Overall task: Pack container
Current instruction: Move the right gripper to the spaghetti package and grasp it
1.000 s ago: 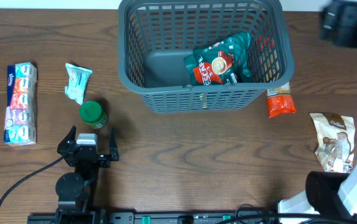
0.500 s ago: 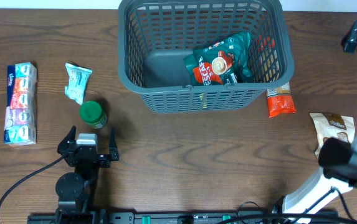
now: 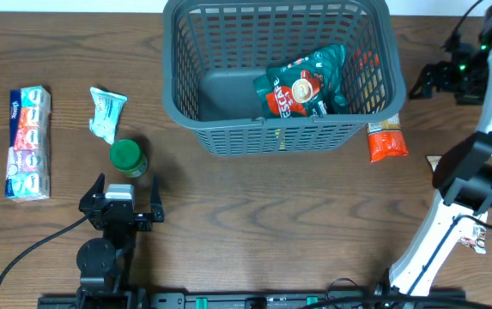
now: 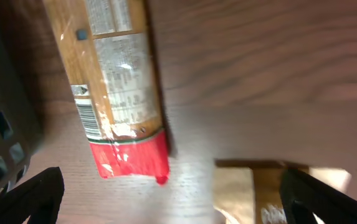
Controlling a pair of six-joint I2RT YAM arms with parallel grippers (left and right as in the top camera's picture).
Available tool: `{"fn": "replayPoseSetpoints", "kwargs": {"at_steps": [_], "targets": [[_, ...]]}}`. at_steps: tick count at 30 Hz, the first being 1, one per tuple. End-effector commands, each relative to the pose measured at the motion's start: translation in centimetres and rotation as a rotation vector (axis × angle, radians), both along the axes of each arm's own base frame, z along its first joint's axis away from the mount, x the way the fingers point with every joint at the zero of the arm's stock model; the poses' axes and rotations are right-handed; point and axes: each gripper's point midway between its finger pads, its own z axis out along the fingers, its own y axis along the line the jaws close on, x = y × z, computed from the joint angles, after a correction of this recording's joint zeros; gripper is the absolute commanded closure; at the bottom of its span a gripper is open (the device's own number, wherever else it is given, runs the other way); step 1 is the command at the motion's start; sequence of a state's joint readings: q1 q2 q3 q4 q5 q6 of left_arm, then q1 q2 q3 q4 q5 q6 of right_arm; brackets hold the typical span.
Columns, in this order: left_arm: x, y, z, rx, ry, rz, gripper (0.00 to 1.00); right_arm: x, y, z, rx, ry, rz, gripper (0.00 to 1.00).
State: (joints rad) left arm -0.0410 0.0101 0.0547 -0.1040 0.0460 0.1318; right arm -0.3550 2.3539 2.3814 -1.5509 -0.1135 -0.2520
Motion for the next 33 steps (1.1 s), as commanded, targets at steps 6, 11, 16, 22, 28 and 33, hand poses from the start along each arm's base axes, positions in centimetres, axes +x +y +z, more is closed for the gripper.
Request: {"fn": "replayPoseSetpoints", "kwargs": {"at_steps": [6,11,16,22,28,33], "targets": [[0.0,0.0,-1.4,0.008,0.031,0.000,0.01,2.1,4.8,-1.9,0.091,-0.058,0.213,0.07],[0.0,0.0,-1.4,0.008,0.031,0.000,0.02,2.8,5.8,-3.0,0.086,-0.072,0.245,0.07],[0.0,0.0,-1.4,0.008,0.031,0.000,0.02,2.5,6.8,-5.1,0.097,-0.043,0.265,0.06],[0.0,0.0,-1.4,0.008,0.031,0.000,0.01,0.8,7.2,-8.4,0.123,0.024,0.262,0.04],[0.0,0.0,-1.4,0.008,0.031,0.000,0.01,-1.0,7.9,-11.6,0.144,0.078,0.263,0.03],[0.0,0.0,-1.4,0.008,0.031,0.000,0.01,-1.9,8.1,-12.9,0.154,0.103,0.264,0.03]]}}
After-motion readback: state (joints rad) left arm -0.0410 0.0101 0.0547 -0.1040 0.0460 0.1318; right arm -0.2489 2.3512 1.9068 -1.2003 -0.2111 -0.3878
